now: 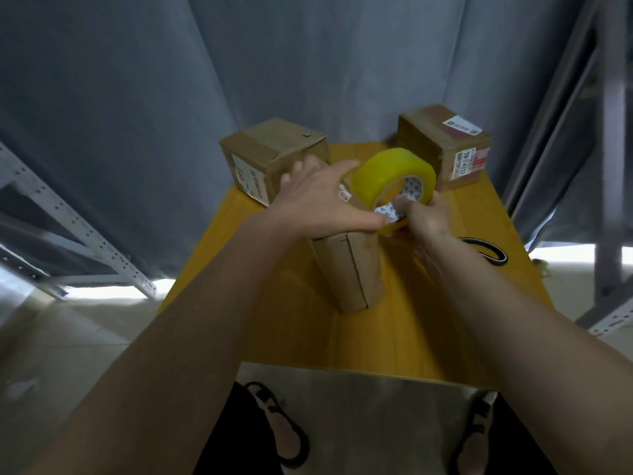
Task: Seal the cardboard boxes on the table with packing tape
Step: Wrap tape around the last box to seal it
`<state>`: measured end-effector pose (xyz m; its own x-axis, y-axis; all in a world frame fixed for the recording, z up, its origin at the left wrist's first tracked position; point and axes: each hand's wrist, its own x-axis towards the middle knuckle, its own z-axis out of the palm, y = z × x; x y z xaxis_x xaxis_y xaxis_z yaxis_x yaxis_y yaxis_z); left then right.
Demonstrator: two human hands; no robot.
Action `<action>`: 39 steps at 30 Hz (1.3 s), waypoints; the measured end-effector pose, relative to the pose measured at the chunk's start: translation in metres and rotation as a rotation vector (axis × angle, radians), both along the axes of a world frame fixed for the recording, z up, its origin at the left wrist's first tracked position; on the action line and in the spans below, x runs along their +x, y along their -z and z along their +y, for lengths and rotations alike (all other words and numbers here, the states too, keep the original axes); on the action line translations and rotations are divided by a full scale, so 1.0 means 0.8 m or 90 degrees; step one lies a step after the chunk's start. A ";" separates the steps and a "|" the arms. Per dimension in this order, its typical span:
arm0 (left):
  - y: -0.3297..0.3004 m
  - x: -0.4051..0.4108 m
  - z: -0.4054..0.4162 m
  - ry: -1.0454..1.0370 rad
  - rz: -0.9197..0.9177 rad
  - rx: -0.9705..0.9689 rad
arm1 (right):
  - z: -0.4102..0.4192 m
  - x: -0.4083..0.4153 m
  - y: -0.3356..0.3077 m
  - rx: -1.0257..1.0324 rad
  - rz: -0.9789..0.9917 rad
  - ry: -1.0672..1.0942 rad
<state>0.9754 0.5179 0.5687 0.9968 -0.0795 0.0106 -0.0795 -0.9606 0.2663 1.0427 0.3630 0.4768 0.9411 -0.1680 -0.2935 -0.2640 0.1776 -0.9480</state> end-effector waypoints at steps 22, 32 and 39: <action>-0.015 0.009 -0.013 0.016 0.137 0.134 | -0.036 0.010 0.008 -0.362 -0.095 -0.182; -0.018 0.014 -0.032 0.013 0.163 0.171 | -0.068 -0.021 0.011 -0.727 -0.114 -0.177; -0.013 0.014 -0.028 0.009 0.159 0.184 | -0.091 -0.041 0.024 -0.992 0.072 -0.332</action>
